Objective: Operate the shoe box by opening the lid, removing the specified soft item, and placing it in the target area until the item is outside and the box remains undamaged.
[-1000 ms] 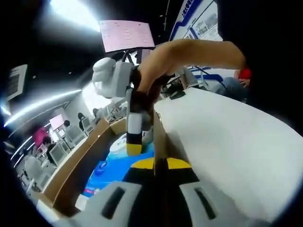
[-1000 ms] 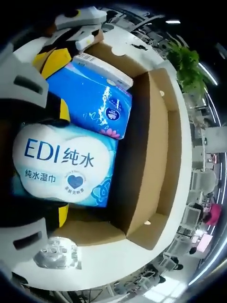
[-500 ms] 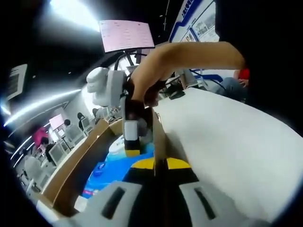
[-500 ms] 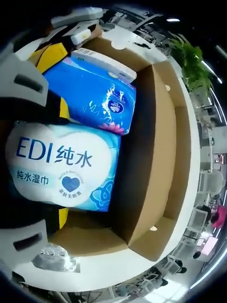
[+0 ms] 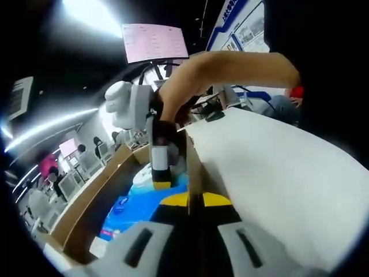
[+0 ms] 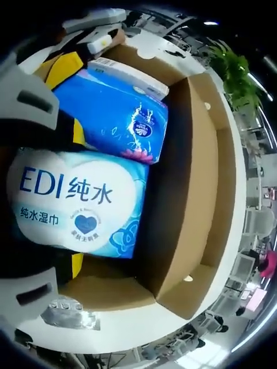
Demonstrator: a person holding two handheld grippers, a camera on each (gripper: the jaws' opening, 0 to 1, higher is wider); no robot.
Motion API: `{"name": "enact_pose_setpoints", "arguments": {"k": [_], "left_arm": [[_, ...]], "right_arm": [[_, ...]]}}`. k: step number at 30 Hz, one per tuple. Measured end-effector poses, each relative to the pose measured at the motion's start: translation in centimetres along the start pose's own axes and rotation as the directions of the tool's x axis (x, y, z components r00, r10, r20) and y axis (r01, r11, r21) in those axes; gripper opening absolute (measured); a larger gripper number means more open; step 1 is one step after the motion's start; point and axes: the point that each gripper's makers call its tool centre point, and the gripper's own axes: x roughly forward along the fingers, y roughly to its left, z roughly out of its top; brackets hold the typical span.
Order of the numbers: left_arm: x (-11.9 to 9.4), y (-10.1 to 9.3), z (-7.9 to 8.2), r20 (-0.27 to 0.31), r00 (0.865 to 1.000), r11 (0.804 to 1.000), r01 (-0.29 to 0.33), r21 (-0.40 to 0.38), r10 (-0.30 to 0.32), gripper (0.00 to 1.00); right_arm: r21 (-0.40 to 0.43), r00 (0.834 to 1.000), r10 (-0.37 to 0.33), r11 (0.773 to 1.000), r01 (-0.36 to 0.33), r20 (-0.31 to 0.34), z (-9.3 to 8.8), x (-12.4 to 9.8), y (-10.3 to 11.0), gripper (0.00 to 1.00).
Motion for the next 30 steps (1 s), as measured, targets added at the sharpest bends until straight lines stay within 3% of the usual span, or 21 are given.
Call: {"name": "enact_pose_setpoints", "arguments": {"k": [8,22,30], "left_arm": [[0.0,-0.1,0.0,0.001,1.0,1.0,0.008,0.003,-0.009,0.04],[0.1,-0.1,0.0,-0.001,1.0,1.0,0.0,0.002,0.0,0.05],[0.1,0.1,0.0,0.0,1.0,1.0,-0.005,0.004,0.005,0.05]], "right_arm": [[0.007,0.999,0.029,1.0,-0.029,-0.021,0.0,0.5,0.1,0.7],[0.009,0.994,0.012,1.0,-0.013,0.106,0.6,0.5,-0.1,0.69],[0.011,0.99,0.003,1.0,-0.005,0.141,1.0,0.4,-0.1,0.68]]}}
